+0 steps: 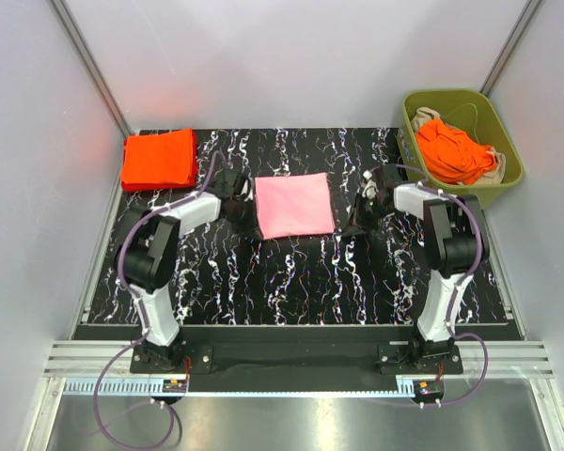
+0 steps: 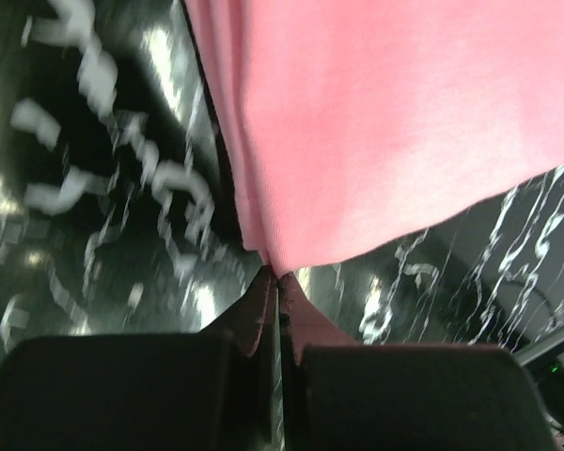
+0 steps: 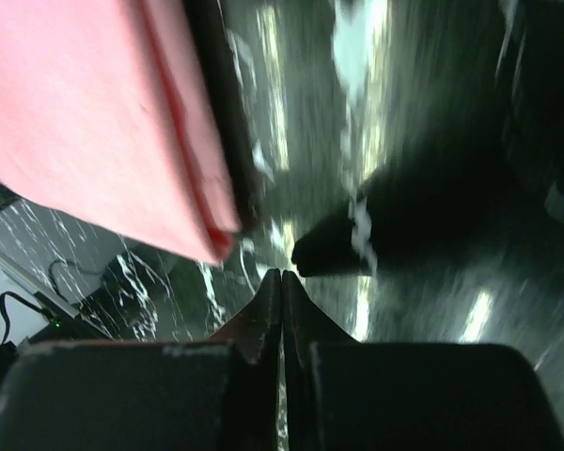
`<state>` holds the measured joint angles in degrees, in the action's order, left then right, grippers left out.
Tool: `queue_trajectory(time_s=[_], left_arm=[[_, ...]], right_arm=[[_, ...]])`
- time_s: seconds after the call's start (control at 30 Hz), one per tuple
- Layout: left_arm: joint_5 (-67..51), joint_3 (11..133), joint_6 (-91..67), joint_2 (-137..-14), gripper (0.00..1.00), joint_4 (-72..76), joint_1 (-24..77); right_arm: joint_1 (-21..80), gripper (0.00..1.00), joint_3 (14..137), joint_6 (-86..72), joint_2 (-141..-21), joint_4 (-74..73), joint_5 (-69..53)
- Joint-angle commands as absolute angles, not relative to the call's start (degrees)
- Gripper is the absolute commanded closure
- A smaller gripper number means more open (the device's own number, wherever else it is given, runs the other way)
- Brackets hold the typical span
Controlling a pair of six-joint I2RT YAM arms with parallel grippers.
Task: Fold and stack the t-shirts
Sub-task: Neatly place the folded tshirt to the corner
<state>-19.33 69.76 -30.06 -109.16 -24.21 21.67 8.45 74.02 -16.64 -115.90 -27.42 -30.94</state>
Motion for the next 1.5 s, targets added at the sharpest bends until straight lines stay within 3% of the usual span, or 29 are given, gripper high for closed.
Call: queue_trajectory(time_s=[0.0,0.13,0.2,0.37,0.5,0.77,1.47], left_arm=[[-16.7,66.0,-27.9,-101.4,1.0,-28.6,21.9],[-14.9,60.0,-28.0,-95.0,0.97,-29.9,23.4],[-14.8,57.9,-28.1,-93.7,0.71,-30.3,23.6],[-10.9,57.8,-28.6,-90.6,0.55,-31.9,22.0],[-12.2,60.7,-29.9,-91.4,0.47,-29.2,18.6],[-20.0,57.6,-34.7,-95.0,0.43,-11.0,14.2],[-14.3,63.5,-32.2,-108.8,0.44,-7.2,13.9]], right_arm=[[11.1,1.0,65.9,-20.1,-107.2,-22.2,-28.5],[13.8,1.0,54.4,-22.8,-100.3,-17.6,-27.8],[15.0,1.0,52.1,-24.1,-97.5,-16.7,-27.0],[16.3,0.85,49.1,-26.6,-92.7,-16.4,-26.3],[16.5,0.8,48.4,-27.1,-88.8,-16.3,-27.2],[16.8,0.78,47.7,-27.6,-82.7,-17.0,-29.0],[16.8,0.79,45.8,-27.0,-81.7,-17.0,-28.4]])
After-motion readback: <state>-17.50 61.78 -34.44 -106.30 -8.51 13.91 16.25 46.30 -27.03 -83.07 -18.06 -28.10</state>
